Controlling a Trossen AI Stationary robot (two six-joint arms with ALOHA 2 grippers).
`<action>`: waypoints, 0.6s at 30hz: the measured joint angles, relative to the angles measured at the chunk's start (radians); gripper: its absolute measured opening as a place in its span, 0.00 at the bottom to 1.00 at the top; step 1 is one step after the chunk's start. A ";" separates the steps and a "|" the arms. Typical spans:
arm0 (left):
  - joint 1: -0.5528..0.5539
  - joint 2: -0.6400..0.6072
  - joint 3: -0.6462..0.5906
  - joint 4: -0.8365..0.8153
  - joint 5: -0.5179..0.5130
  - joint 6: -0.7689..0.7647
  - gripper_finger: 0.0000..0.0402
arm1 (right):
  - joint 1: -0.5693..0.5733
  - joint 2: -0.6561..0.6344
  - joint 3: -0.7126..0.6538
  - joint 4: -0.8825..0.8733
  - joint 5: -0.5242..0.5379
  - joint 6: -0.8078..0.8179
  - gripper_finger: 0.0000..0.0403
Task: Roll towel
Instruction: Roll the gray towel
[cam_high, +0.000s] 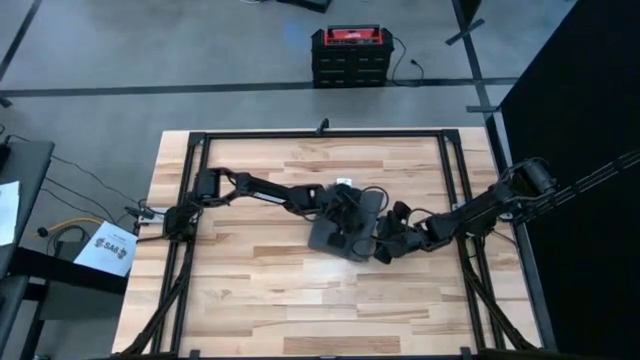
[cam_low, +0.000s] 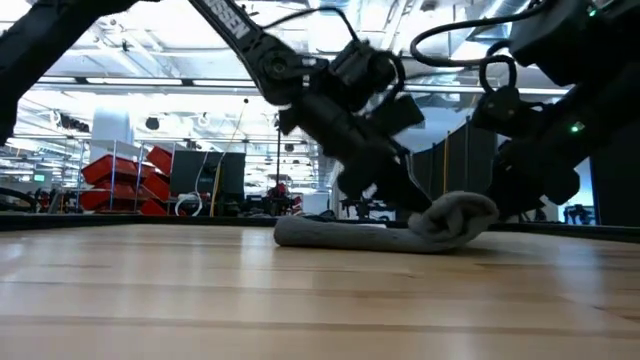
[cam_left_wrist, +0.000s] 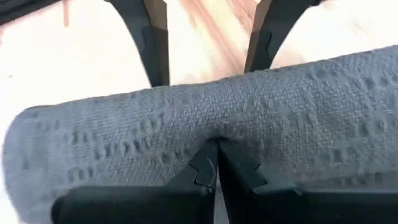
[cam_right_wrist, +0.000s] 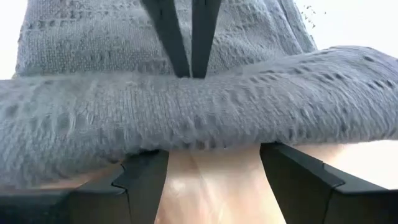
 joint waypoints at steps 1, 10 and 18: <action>0.000 -0.009 0.000 -0.014 -0.008 0.009 0.00 | -0.005 0.000 0.000 0.003 -0.006 -0.005 0.61; 0.011 -0.027 0.004 -0.066 -0.081 0.101 0.00 | -0.020 -0.002 0.002 0.012 -0.045 -0.030 0.61; 0.015 0.065 0.006 -0.011 -0.093 0.133 0.00 | -0.032 -0.005 0.005 0.003 -0.097 -0.039 0.61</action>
